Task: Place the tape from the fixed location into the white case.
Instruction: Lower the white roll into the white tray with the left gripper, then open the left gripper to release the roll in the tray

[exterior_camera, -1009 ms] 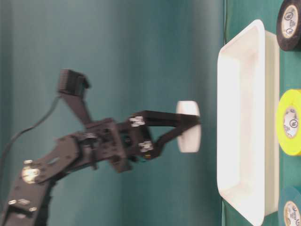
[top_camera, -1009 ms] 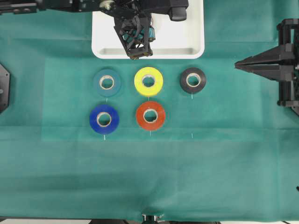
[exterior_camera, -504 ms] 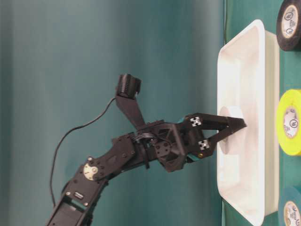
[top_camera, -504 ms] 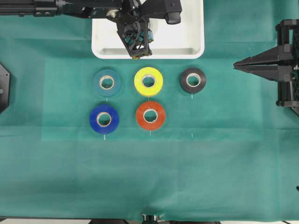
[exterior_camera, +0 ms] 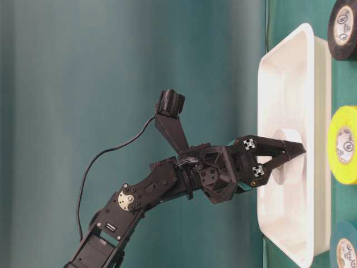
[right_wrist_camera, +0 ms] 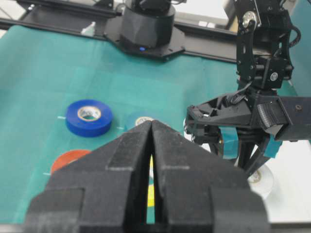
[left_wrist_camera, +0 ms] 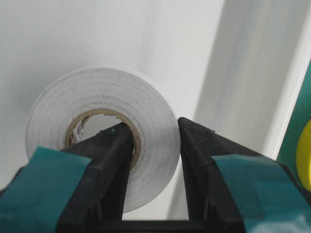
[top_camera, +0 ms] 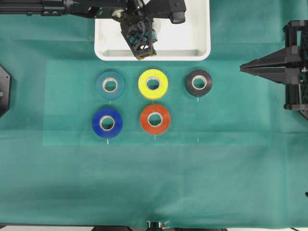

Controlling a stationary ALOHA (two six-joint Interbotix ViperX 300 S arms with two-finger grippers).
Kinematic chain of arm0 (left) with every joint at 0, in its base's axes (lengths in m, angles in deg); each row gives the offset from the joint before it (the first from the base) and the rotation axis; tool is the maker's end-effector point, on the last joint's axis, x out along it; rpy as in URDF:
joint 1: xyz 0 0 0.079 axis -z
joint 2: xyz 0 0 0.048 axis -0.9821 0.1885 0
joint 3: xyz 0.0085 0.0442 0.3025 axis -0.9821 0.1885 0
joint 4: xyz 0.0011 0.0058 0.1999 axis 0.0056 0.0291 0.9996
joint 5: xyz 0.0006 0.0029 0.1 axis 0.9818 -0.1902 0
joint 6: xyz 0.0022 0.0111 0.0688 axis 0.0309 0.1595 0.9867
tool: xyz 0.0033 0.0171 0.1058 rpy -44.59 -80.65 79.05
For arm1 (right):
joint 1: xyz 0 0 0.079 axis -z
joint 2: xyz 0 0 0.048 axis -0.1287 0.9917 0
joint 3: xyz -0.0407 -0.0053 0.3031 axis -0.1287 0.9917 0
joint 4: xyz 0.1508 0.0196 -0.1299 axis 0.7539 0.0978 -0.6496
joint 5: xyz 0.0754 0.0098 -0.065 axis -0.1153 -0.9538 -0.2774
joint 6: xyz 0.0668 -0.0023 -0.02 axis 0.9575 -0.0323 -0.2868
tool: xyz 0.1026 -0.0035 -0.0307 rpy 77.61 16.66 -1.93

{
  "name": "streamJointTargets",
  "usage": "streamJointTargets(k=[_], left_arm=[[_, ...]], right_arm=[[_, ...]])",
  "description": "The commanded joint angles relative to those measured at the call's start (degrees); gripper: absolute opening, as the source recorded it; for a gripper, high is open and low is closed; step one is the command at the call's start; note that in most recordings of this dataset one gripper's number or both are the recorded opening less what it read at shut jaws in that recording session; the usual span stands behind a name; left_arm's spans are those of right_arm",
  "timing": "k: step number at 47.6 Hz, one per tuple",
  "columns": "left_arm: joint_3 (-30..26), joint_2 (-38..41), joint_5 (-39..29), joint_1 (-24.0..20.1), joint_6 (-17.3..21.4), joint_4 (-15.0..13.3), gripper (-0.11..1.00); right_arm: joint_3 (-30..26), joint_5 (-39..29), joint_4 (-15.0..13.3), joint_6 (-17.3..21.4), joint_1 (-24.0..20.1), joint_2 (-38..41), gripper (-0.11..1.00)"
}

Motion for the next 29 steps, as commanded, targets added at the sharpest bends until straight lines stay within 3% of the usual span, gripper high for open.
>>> streamJointTargets(k=[1,16,25,29], left_arm=[[-0.97,-1.23,0.44,-0.09,-0.09,-0.26,0.26],[-0.79,-1.41,2.11,-0.09,-0.18,-0.44,0.30],[-0.70,-1.49,2.11,-0.09,-0.18,-0.44,0.84],[-0.62,-1.58,2.11,-0.09,-0.18,-0.44,0.97]], right_arm=[[-1.41,0.26,-0.09,0.09,0.00,0.35,0.00],[-1.49,0.26,0.00,0.09,0.00,0.35,0.00],[-1.49,0.26,0.00,0.09,0.00,0.35,0.00],[-1.49,0.26,0.00,0.09,0.00,0.35,0.00]])
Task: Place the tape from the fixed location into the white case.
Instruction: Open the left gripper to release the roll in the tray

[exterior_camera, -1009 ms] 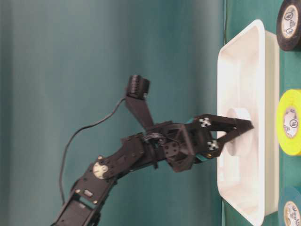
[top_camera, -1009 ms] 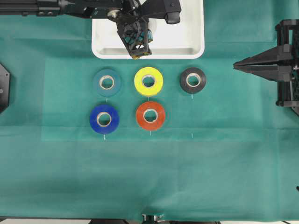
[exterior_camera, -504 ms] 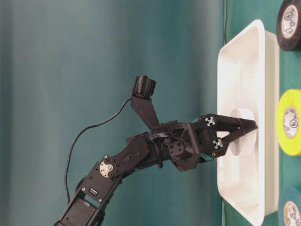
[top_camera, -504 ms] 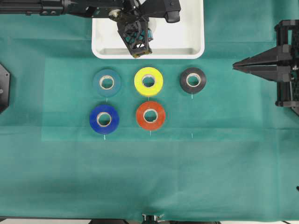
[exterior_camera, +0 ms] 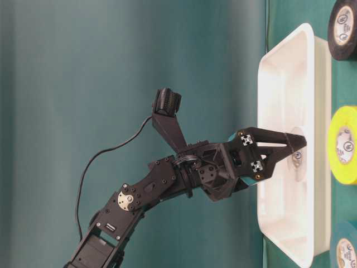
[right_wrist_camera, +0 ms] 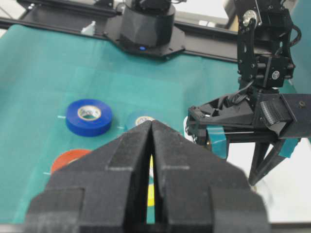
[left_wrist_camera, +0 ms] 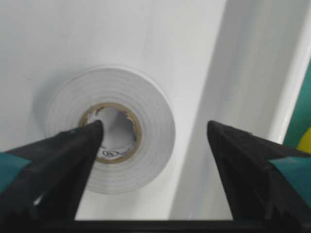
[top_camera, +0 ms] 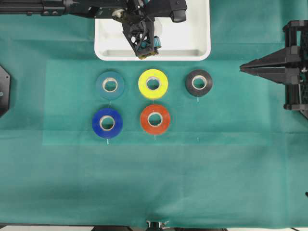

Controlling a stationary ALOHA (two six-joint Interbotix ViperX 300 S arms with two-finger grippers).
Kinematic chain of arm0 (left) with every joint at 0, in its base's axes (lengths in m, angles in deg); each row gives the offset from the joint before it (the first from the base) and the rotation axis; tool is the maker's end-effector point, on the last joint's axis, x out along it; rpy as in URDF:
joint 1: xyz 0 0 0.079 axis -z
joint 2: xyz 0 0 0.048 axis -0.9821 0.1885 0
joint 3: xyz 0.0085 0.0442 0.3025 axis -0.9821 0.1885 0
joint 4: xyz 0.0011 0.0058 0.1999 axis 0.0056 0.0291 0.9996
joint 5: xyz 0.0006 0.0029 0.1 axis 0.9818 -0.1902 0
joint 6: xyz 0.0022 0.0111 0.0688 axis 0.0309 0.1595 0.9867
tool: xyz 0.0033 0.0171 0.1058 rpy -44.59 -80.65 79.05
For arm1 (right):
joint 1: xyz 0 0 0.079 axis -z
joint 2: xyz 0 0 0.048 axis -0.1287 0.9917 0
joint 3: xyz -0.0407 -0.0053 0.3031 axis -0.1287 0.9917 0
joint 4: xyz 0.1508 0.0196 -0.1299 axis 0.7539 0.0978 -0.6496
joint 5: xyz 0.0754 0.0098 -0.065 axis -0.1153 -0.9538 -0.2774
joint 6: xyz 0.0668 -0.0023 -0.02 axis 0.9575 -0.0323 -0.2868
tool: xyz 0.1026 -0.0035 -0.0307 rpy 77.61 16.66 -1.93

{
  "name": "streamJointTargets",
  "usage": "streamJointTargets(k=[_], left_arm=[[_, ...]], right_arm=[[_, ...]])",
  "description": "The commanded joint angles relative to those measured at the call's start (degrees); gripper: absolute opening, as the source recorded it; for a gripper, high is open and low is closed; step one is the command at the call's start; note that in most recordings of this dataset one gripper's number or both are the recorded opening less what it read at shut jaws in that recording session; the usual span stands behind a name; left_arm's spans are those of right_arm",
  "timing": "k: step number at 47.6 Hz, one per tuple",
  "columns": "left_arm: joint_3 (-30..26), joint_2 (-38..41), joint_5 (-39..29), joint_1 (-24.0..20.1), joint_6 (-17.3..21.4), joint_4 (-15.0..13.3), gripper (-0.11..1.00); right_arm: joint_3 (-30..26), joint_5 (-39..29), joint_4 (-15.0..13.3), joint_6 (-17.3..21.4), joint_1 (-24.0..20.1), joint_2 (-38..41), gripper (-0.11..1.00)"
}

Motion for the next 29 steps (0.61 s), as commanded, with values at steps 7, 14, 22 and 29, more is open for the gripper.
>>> streamJointTargets(k=[7,14,22,29], left_arm=[[-0.62,-1.67,-0.09,-0.09,-0.09,-0.09,0.93],[-0.62,-1.76,-0.26,0.09,-0.09,-0.09,0.94],[-0.88,-2.90,-1.76,0.35,-0.09,-0.09,0.94],[-0.79,-5.98,-2.72,0.44,-0.09,-0.09,0.94]], right_arm=[[-1.49,0.26,0.00,0.09,0.00,0.26,0.00],[-1.49,0.26,-0.09,0.09,0.09,0.26,0.00],[-1.49,0.26,0.00,0.09,0.00,0.26,0.00],[-1.58,0.18,0.00,0.00,0.00,0.26,0.00]])
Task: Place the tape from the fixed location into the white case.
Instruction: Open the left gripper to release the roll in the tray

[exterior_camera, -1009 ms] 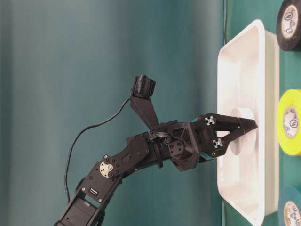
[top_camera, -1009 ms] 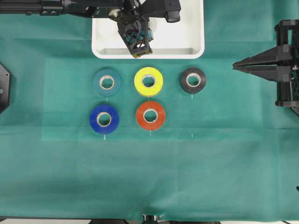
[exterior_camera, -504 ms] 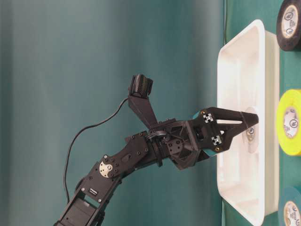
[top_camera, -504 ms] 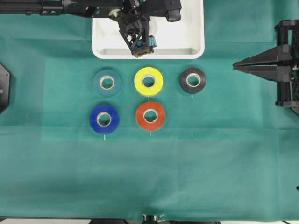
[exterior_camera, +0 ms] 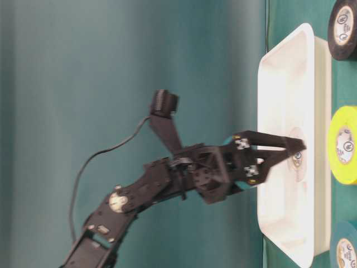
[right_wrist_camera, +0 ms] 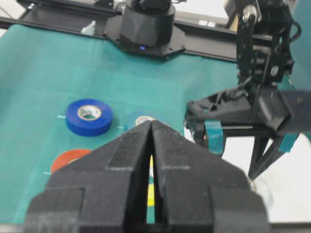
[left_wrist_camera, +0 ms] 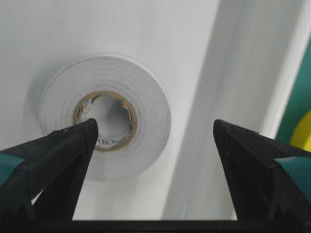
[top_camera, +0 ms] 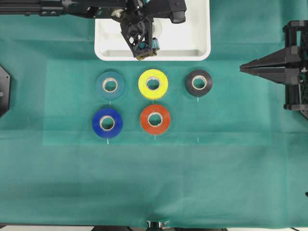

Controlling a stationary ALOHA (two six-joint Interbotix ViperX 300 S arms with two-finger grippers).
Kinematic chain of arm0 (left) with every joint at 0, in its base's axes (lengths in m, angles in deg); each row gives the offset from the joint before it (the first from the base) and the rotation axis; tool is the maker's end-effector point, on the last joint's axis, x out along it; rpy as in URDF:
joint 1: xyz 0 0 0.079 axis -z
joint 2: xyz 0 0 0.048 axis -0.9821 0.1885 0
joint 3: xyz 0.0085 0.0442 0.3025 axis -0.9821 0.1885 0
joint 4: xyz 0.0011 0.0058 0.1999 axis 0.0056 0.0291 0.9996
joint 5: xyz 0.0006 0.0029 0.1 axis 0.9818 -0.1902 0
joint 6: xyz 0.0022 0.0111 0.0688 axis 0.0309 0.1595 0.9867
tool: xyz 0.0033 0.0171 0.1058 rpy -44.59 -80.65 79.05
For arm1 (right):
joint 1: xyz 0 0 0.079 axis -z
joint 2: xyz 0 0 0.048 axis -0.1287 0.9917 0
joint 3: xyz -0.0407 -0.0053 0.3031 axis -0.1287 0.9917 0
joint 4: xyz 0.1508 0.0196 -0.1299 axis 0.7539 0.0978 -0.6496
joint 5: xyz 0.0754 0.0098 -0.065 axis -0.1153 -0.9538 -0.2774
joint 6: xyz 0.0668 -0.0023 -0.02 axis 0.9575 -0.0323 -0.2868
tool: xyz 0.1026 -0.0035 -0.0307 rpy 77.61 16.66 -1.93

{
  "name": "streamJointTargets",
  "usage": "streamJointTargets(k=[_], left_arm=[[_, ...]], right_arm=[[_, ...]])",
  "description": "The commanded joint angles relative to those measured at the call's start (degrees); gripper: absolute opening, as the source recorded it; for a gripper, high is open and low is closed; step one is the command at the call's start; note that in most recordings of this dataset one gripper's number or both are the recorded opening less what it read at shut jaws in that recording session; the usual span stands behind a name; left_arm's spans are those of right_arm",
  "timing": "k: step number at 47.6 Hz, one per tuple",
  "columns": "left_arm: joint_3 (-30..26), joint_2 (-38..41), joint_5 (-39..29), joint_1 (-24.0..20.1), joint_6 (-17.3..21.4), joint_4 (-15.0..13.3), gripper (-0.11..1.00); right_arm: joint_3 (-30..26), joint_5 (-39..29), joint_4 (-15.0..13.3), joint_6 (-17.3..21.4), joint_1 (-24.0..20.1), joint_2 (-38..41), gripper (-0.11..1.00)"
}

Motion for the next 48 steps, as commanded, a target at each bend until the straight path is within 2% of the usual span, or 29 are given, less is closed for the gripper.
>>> streamJointTargets(k=[1,16,48], left_arm=[[-0.88,-4.66,-0.44,0.09,-0.09,-0.09,0.94],[-1.76,-8.96,-5.89,0.26,-0.09,-0.09,0.94],[-3.16,-14.33,-9.84,1.58,-0.09,-0.09,0.94]], right_arm=[[-1.67,0.26,0.00,0.00,0.00,0.26,0.00],[-1.67,0.09,0.00,-0.18,0.00,0.26,0.00],[-1.76,-0.18,0.00,-0.18,0.00,0.18,0.00]])
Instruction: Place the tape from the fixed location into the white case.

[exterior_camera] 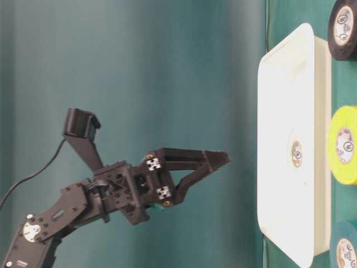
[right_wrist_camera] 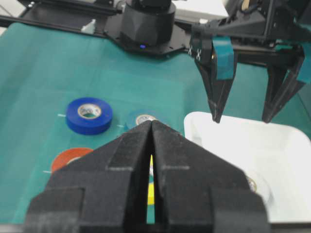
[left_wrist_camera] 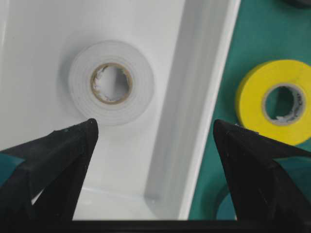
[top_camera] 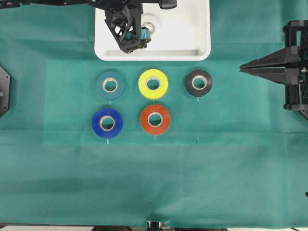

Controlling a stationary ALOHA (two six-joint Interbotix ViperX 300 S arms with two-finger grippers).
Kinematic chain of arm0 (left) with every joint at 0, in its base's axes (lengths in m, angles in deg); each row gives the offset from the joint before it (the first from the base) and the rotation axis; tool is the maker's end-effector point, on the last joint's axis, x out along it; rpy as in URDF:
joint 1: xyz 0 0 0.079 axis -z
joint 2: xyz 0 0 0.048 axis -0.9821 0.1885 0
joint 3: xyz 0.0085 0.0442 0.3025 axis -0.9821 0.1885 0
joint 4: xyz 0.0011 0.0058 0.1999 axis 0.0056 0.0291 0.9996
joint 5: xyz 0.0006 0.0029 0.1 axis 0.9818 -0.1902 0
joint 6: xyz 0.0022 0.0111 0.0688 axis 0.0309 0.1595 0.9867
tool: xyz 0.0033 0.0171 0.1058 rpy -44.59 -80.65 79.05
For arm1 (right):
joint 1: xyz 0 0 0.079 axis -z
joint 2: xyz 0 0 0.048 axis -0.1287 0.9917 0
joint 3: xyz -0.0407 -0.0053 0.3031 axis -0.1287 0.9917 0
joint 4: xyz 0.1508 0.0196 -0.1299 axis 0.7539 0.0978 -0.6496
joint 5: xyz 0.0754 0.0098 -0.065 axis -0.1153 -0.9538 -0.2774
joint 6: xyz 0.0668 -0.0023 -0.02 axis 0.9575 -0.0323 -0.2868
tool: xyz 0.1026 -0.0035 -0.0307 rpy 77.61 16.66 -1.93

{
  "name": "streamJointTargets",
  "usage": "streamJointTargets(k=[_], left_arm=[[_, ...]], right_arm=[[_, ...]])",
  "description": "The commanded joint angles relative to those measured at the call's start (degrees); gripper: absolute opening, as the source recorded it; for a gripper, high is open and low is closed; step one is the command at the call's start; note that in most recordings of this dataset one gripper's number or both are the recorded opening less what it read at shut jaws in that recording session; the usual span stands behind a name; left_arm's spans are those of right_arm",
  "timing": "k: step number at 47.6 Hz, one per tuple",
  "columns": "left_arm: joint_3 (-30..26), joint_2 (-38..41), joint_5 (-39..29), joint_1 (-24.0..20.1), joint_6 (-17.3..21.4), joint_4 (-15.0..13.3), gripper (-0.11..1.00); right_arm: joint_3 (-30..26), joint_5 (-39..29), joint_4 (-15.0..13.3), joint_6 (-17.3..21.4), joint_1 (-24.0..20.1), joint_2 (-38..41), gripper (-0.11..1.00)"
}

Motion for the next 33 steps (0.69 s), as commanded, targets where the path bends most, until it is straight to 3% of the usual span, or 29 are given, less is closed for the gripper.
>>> streamJointTargets(k=[1,33], left_arm=[[-1.85,-2.81,-0.35,0.35,-0.09,-0.09,0.94],[-2.11,-4.13,-0.97,0.62,-0.09,-0.09,0.94]], right_arm=[[-1.76,0.18,0.00,-0.09,0.00,0.18,0.00],[-1.76,0.26,0.00,-0.09,0.00,0.26,0.00]])
